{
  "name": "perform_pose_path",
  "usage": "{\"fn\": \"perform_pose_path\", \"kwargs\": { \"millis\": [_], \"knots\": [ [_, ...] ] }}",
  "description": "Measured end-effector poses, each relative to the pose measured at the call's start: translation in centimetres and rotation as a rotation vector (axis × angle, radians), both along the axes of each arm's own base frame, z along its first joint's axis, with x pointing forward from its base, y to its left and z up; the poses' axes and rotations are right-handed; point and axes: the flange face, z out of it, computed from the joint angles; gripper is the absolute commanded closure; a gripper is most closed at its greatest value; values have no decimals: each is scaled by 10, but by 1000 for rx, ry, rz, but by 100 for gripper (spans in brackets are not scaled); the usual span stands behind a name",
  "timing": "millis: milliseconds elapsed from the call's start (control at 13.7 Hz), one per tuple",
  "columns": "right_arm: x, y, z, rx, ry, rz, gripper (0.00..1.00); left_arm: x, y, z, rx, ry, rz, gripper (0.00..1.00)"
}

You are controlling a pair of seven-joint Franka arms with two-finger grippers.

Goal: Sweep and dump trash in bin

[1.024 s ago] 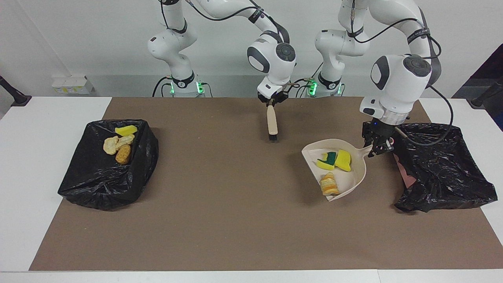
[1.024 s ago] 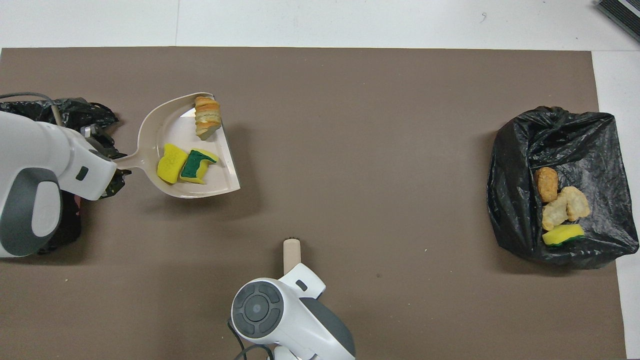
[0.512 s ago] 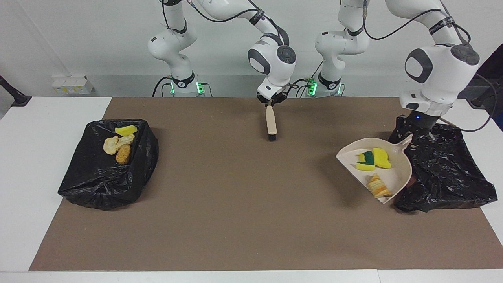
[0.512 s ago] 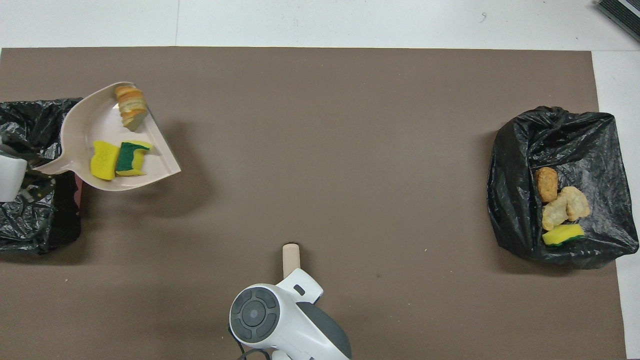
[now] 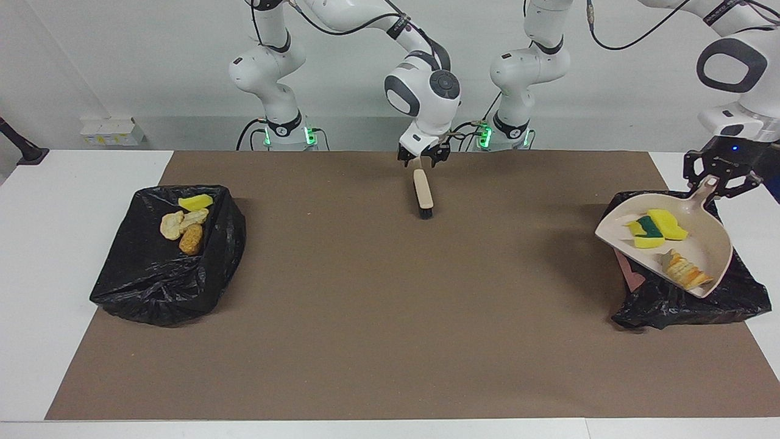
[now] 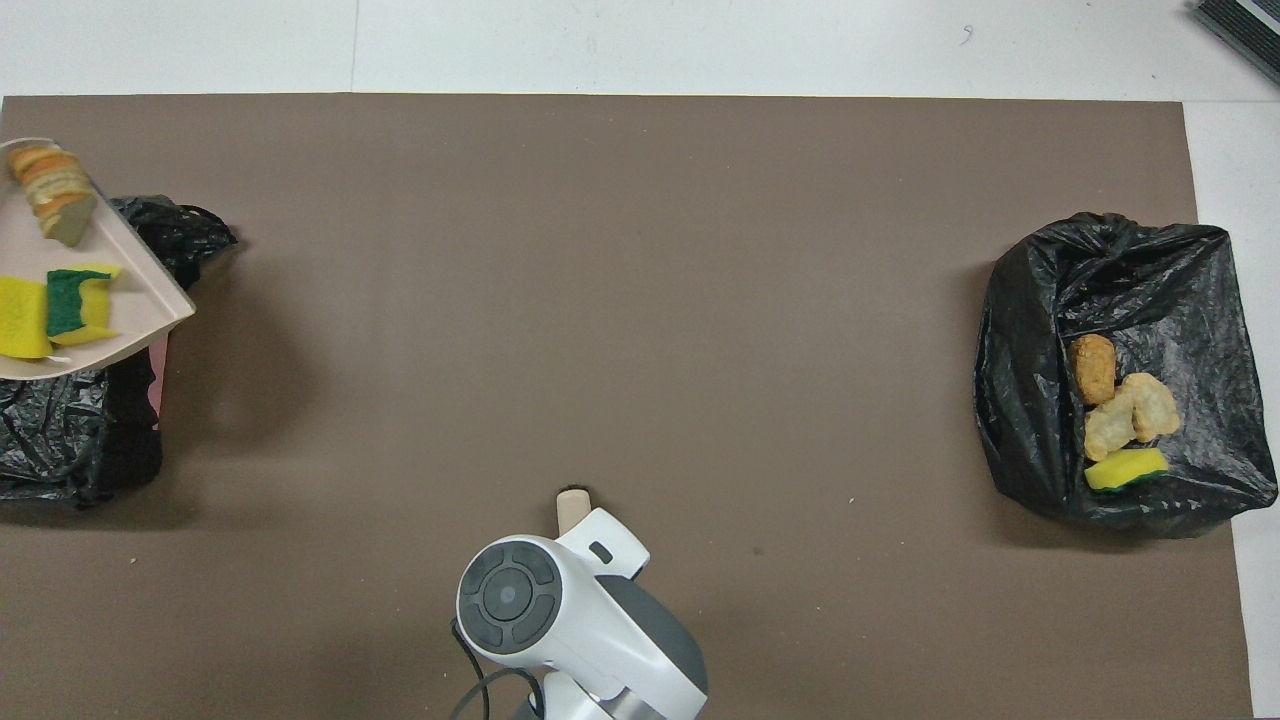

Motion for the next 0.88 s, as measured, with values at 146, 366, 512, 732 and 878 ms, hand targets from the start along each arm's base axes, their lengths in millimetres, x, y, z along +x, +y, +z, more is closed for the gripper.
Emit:
{"fn": "perform_pose_path", "kwargs": {
  "millis": [146, 366, 512, 732, 878],
  "knots": [
    [22, -11, 23, -13, -9, -19, 0, -1, 37, 10, 27, -9, -3, 100],
    [60, -48, 70, 7, -8, 15, 0, -2, 76, 19, 76, -11, -49, 100],
    [80, -79, 99, 27, -10, 44, 0, -2, 89, 22, 130, 13, -94, 100],
    [104, -120, 133, 43, -5, 100, 0, 3, 100, 29, 245, 59, -140, 100],
    [123, -146, 152, 52, -8, 132, 0, 7, 105, 31, 328, 93, -161, 100]
  ]
}}
